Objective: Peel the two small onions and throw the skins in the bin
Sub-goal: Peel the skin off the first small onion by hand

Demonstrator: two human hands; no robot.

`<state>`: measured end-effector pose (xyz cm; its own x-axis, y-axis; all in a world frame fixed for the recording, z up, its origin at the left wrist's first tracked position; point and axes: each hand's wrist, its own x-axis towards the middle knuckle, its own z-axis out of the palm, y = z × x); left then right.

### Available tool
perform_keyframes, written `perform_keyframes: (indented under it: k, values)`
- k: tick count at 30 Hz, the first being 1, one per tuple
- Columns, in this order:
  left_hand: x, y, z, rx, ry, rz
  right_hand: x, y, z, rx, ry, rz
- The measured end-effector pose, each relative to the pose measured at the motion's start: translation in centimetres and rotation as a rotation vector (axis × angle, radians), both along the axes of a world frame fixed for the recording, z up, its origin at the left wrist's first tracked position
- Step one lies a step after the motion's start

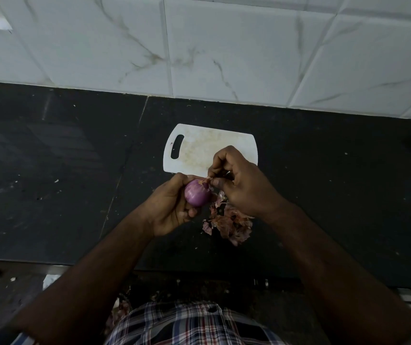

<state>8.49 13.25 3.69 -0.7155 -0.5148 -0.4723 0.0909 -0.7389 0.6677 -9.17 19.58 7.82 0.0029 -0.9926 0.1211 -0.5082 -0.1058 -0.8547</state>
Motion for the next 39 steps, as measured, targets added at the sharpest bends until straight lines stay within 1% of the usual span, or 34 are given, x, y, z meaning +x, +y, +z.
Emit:
perform_keyframes:
  k: [6,9,12,14,17,20,22,24,29,33,39]
  values:
    - [0.0,0.2,0.2,0.017,-0.023,-0.008,0.2,-0.1,0.0,-0.056,0.139,0.036]
    - [0.0,0.2,0.2,0.047,0.022,-0.001,0.1,-0.3,-0.1,-0.032,0.044,-0.022]
    - [0.2,-0.1,-0.1,0.079,0.057,-0.002,-0.1,-0.1,-0.3,0.089,-0.132,-0.025]
    - [0.3,-0.5,-0.6,0.072,0.038,-0.015,-0.1,0.1,-0.7,0.117,-0.149,-0.044]
    - [0.5,-0.6,-1.0,-0.005,0.024,-0.035,0.1,0.1,-1.3,0.087,-0.189,-0.149]
    - [0.6,-0.5,-0.7,-0.165,-0.001,0.0,0.2,0.2,-1.4,0.101,-0.215,-0.167]
    - [0.5,-0.4,-0.3,-0.247,-0.062,0.003,0.1,0.2,-1.4,0.089,-0.186,-0.163]
    - [0.5,-0.5,-0.2,-0.258,-0.08,-0.003,0.0,0.1,-1.3,0.053,-0.137,-0.165]
    - [0.7,-0.4,-0.6,-0.194,0.01,-0.033,-0.3,-0.2,-0.9,-0.017,0.013,-0.157]
    - [0.9,-0.8,-0.8,-0.172,0.055,-0.06,-0.3,-0.3,-0.9,-0.033,0.023,-0.166]
    - [0.9,-1.1,-0.9,-0.152,0.06,-0.093,-0.2,-0.8,-1.2,-0.059,0.048,-0.194]
